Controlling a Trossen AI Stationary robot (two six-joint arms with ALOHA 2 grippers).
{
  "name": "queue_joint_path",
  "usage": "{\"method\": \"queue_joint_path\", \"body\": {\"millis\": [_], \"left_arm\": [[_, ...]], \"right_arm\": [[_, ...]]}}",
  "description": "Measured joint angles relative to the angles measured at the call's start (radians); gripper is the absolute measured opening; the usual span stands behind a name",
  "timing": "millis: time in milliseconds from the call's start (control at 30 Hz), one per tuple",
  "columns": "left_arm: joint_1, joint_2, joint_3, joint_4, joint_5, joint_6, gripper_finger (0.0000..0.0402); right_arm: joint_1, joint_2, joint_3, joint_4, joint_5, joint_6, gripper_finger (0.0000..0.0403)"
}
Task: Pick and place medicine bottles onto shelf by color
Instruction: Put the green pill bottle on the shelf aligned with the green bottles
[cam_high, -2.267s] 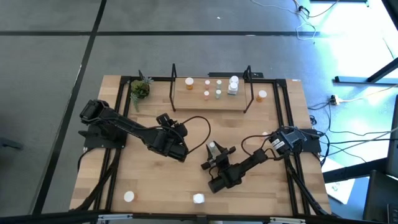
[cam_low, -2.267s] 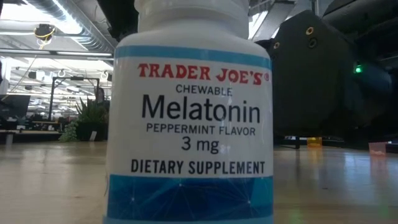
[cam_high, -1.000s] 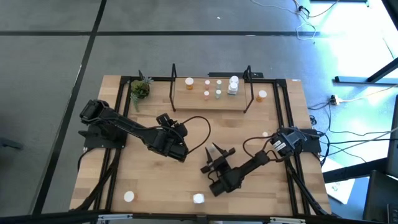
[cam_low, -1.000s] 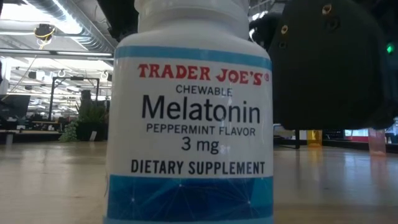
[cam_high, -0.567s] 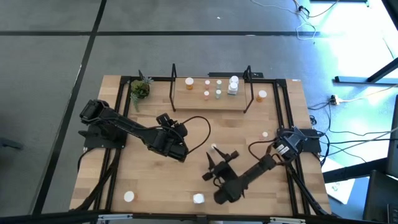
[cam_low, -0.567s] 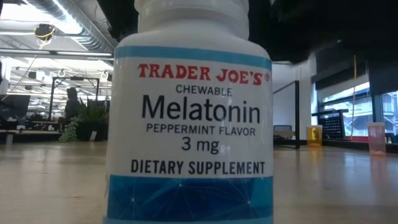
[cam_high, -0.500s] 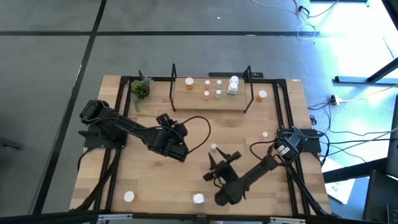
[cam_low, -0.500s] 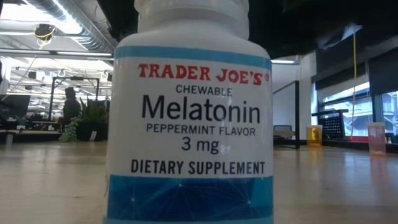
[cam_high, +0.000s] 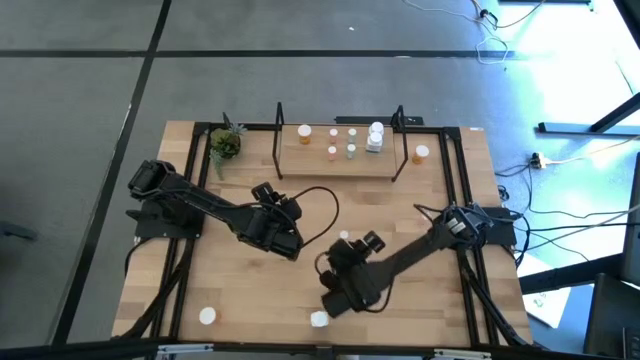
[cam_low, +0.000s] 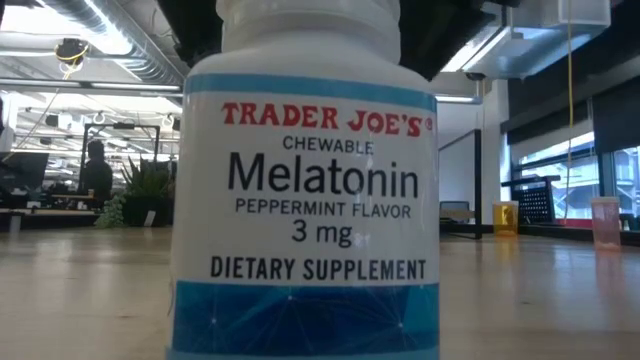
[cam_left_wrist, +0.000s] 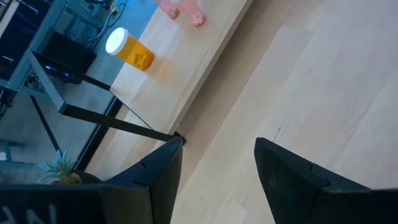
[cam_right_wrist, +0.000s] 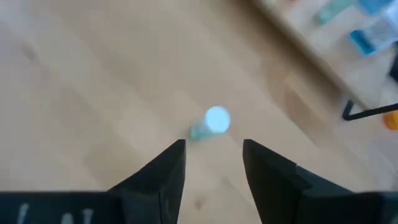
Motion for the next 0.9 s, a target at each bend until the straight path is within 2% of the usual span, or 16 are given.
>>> {"method": "queue_joint_path", "body": {"millis": [100, 333, 900], "left_arm": [[0.0, 0.0, 0.0, 0.01, 0.001, 0.0, 0.0195], [0.001, 0.0, 0.0, 0.011, 0.003, -0.001, 0.0195], [0.001, 0.0, 0.0, 0.019, 0.013, -0.005, 0.0195]], "right_arm": [[-0.035, 0.0, 0.054, 0.003, -0.106, -0.146, 0.0162], [-0.073, 0.001, 0.126, 0.0, -0.243, -0.358, 0.0162], [-0.03, -0.014, 0.129, 0.002, -0.303, -0.58, 0.0162]]}}
